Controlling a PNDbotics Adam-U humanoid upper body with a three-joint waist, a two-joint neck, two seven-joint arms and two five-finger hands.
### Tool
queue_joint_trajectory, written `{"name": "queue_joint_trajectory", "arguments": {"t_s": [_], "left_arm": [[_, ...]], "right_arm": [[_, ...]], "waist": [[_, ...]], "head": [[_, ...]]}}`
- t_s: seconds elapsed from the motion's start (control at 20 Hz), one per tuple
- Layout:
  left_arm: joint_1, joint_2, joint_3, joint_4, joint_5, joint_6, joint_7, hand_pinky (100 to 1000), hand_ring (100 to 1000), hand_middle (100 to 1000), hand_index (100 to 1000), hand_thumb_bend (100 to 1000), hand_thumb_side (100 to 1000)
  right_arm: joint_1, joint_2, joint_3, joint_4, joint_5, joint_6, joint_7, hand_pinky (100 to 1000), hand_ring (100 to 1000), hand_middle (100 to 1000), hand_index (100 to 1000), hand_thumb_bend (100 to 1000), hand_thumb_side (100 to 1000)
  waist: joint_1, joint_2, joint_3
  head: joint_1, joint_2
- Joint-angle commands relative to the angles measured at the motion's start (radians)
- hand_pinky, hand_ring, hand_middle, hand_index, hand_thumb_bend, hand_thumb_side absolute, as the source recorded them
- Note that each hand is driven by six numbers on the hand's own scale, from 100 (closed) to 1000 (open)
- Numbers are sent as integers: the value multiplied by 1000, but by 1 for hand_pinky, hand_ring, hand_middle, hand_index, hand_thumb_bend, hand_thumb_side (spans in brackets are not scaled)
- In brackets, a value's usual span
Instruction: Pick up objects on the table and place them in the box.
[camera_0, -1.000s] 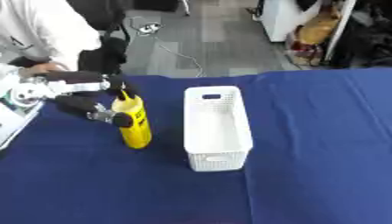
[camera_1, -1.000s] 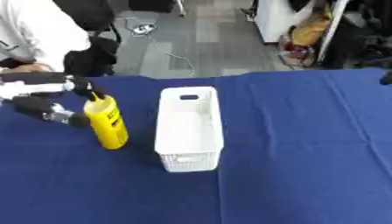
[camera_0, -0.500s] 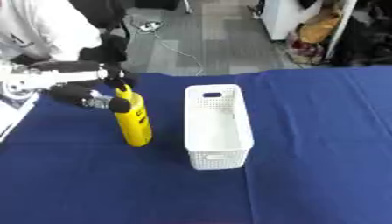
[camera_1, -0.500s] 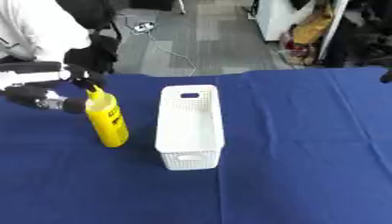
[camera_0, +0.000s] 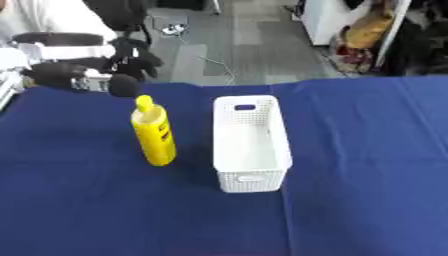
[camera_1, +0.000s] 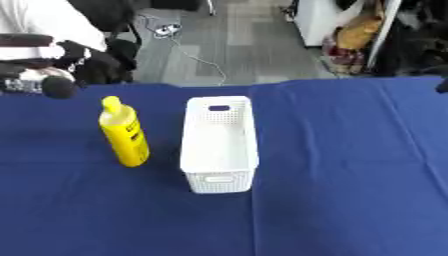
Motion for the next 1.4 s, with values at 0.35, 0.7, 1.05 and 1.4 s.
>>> {"name": "queue_joint_trajectory", "arguments": {"t_s": [0.35, 0.7, 1.05, 1.4], "left_arm": [[-44, 37, -18, 59, -132, -53, 90, 832, 851, 887, 973, 1000, 996], [-90, 21, -83, 192, -204, -118, 67, 873, 900, 926, 980, 1000, 973], [-135, 6, -124, 299, -282, -164, 60, 881, 900, 924, 991, 1000, 956], [-162, -13, -145, 370, -365, -190, 42, 889, 901, 926, 992, 1000, 964]], "right_arm": [[-10, -14, -5, -16, 1, 3, 1, 436, 544, 561, 873, 100, 906], [-13, -10, -4, -16, -1, 6, 5, 436, 544, 561, 874, 100, 905], [-16, -7, -4, -16, 4, 14, 12, 437, 544, 559, 873, 106, 907], [-18, -7, 3, -16, 37, 88, 78, 439, 546, 555, 884, 135, 904]], "waist": [[0, -15, -6], [1, -11, -14], [0, -9, -19], [1, -9, -22]], "head": [[-1, -2], [3, -1], [-7, -49], [4, -54]]}}
